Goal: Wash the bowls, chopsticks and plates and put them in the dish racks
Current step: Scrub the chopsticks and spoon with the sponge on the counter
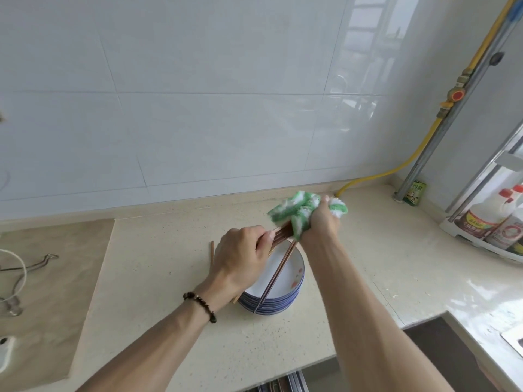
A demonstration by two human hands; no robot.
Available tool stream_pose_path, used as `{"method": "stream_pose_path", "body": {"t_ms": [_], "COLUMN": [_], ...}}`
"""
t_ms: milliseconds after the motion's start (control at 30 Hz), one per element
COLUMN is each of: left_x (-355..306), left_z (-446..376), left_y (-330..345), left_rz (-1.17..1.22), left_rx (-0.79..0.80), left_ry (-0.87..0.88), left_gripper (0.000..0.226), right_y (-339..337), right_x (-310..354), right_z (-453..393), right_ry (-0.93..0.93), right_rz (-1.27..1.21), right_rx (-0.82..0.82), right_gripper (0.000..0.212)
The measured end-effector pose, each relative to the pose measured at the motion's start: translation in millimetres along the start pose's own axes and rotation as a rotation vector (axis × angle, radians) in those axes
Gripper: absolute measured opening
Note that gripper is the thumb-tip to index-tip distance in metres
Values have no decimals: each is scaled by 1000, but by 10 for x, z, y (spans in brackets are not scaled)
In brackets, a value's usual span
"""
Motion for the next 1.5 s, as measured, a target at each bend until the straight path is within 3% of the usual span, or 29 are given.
{"method": "stream_pose_path", "body": {"t_ms": [100,200,367,433,533,700,867,1000,1167,1333,1500], "left_x": [-1,-15,-103,-121,-68,-52,-2,7,24,-39,8], "left_z": [26,-111,-134,-179,-218,-40,-28,82,-9,26,20], "left_y": [-89,-79,-346,-381,-378,-545,-445,-520,-472,-536,-466], "left_rz": [-9,-23,-62,-70,-62,-112,-96,-115,-96,-112,-24], "left_rx": [-36,-68,-40,-84,-121,-54,-102,-65,-128,-76,-122], "left_ry": [3,-86,66,14,-56,36,-82,-11,-119,-29,-114], "left_gripper": [49,45,55,54,53,53,51,52,41,54,54], "right_y": [25,190,234,310,455,380,495,415,549,501,544], "right_x": [195,-70,329,273,-18,284,-239,65,-256,123,-220], "right_z": [-28,168,94,208,348,159,413,207,473,292,504], "right_ry": [-51,-48,-54,-83,-79,-44,-14,-14,-67,-62,-80], "right_rz": [-26,86,-92,-22,85,-92,99,-50,165,13,185], "right_rx": [-55,30,32,12,107,51,161,74,151,63,145], "right_gripper": [30,30,31,36,32,25,30,27,32,26,28]}}
Point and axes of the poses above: each hand's wrist, its own z-axis away from the middle knuckle, its own y-axis out of the palm, x = y × z, the point moved 7 cm from there along -z, towards the middle knuckle, and after that the axes turned 11 degrees about y, right-handed, at the moved point
